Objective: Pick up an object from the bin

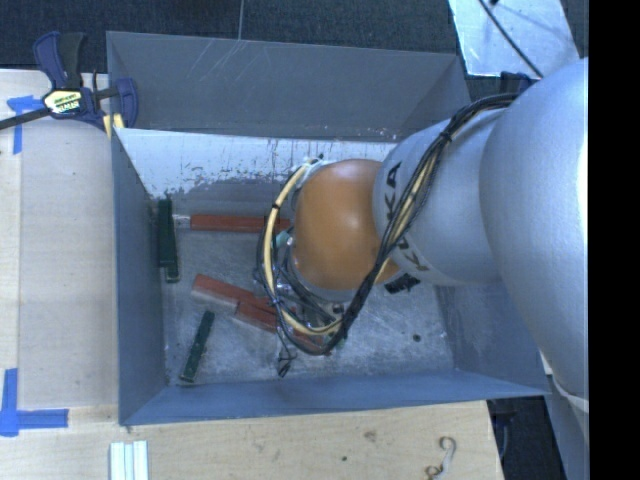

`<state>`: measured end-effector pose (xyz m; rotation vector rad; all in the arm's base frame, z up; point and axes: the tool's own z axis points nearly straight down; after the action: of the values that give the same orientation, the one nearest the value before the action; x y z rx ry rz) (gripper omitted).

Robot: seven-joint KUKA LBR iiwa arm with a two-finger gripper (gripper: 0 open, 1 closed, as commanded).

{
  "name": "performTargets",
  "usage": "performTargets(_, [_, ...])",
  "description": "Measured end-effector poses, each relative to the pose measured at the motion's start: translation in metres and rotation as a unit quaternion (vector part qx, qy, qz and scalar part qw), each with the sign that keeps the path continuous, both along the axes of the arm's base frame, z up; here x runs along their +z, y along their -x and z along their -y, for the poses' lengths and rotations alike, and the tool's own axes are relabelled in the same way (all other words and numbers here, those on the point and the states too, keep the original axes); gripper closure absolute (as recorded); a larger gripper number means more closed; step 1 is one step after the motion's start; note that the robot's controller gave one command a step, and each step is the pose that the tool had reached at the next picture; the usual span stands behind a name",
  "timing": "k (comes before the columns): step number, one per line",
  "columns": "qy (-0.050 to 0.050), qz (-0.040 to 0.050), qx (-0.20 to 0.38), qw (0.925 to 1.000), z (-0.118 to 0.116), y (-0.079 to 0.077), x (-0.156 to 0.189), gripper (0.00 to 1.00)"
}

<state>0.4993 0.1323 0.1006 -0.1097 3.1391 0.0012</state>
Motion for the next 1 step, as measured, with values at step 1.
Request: performTargets(1, [0.000,0.0017,-0.003,1.0000,0.0071,-0.0126,0.0130,0.00])
